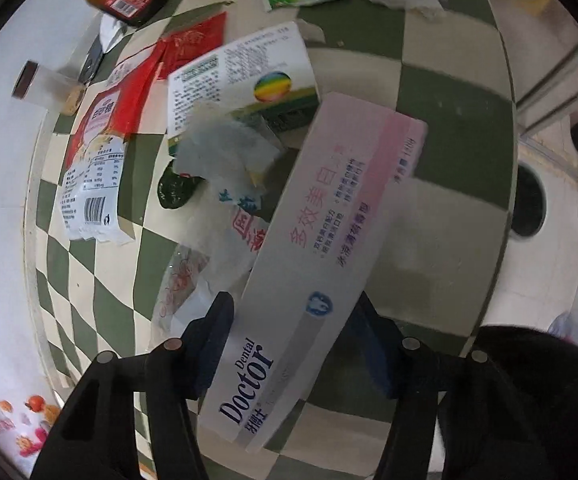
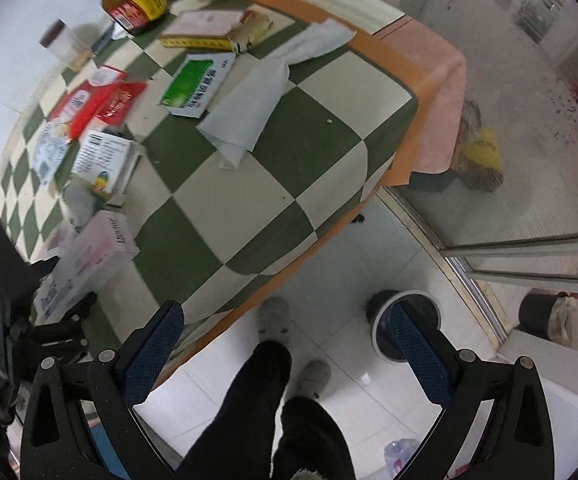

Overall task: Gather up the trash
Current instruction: 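Grasp the Dental Doctor toothpaste box with the left tool while the right tool reaches toward the white barcode box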

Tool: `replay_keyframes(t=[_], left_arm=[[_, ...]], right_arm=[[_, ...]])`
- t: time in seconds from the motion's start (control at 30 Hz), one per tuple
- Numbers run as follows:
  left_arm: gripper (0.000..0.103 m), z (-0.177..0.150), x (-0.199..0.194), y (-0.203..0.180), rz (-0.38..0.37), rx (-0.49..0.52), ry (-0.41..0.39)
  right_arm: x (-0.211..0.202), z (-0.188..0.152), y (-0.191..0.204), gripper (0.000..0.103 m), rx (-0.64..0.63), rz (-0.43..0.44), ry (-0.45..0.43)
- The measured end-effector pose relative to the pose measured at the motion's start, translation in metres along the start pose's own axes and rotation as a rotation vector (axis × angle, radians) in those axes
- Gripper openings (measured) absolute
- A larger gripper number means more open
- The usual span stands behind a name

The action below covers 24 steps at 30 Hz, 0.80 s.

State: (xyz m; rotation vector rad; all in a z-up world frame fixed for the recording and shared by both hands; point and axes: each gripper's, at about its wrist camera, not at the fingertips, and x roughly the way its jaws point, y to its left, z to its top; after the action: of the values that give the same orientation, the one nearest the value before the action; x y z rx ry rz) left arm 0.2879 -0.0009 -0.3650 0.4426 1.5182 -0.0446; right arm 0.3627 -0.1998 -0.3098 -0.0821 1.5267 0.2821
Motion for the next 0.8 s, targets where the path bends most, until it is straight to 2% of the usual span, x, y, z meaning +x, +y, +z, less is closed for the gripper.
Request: replay_keyframes(t=[0.1, 0.27, 0.37, 0.47, 0.6, 0.7, 0.77, 0.8], left_arm=[[0.055, -0.012, -0.019, 0.015, -0.041, -0.145, -0.022], [0.055, -0.058, -0.051, 0.066, -0.075, -0.543, -0.046], [0.055, -0.085, -0.042, 0.103, -0.049, -0.791, -0.025], [0.055, -0.100, -0.013, 0.130, -0.084, -0.957, 0.018], [0.055, -0.100, 0.010, 0.134, -0.102, -0.971, 0.050], [0.057, -0.097, 0.025, 0.133, -0.123, -0.961, 0.085], [0.057, -0.098, 0.031, 0.130, -0.149, -0.981, 0.093], [0.057, -0.098, 0.033, 0.129, -0.157, -0.989, 0.093]], right_arm=[[0.002, 0.014, 0.013, 0.103, -0.043, -0.004, 0.016], [-0.002, 0.050, 0.058, 0.103, -0.151, 0.004, -0.004], [-0.002, 0.073, 0.100, 0.103, -0.253, 0.006, -0.039], [0.015, 0.090, 0.150, 0.103, -0.413, -0.053, -0.050], [0.051, 0.095, 0.200, 0.102, -0.679, -0.177, -0.006], [0.070, 0.089, 0.222, 0.101, -0.833, -0.229, 0.013], [0.079, 0.089, 0.228, 0.086, -0.857, -0.249, 0.031], [0.077, 0.092, 0.227, 0.079, -0.833, -0.227, 0.039]])
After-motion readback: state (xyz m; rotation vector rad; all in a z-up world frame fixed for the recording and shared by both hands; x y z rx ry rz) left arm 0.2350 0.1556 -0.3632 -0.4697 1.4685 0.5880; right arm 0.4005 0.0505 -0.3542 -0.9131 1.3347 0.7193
